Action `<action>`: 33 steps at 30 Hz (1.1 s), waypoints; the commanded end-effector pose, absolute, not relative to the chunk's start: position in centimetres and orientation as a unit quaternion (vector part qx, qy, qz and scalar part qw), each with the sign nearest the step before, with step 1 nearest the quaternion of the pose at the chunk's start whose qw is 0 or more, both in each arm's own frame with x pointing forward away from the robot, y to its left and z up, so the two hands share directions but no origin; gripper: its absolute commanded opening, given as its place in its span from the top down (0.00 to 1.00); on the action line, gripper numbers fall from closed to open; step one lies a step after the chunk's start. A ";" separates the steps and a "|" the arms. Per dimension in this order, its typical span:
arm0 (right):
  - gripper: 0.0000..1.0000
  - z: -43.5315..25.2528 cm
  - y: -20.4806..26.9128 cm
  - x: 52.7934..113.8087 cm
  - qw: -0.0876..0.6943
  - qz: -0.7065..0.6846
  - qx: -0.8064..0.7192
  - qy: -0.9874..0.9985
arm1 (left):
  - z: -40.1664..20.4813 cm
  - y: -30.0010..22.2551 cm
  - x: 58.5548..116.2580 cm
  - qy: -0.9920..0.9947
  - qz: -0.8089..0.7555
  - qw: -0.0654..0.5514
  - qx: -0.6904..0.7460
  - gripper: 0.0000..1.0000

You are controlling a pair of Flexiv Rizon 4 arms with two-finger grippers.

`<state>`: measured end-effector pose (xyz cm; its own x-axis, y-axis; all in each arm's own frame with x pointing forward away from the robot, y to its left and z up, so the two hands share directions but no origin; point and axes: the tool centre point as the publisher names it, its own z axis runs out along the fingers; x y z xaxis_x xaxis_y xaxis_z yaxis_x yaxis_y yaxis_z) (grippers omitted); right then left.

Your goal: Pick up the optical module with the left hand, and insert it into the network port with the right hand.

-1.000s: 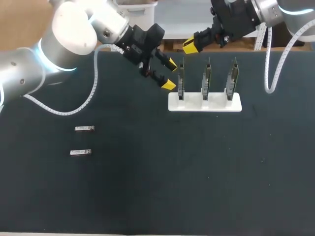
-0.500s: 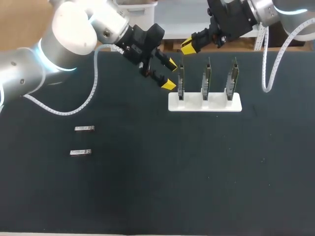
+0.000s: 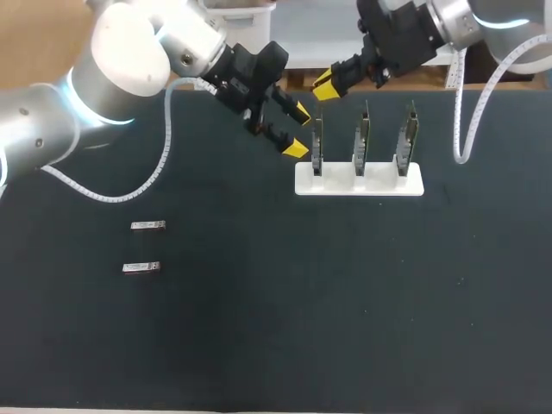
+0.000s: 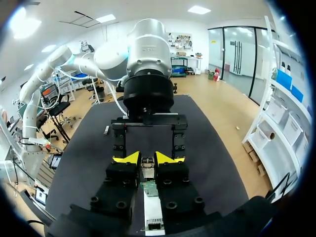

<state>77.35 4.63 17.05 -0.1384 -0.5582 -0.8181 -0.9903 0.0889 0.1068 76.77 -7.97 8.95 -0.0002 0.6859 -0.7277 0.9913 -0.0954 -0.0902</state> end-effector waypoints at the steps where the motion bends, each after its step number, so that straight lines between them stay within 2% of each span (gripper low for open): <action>1: 1.00 16.9 4.8 77.6 0.308 0.349 -0.579 0.669 | 9.0 -8.0 76.9 0.630 -0.322 0.235 0.667 0.00; 33: 1.00 17.5 4.7 77.8 0.312 0.342 -0.588 0.663 | 9.0 -8.0 76.9 0.630 -0.322 0.235 0.667 0.00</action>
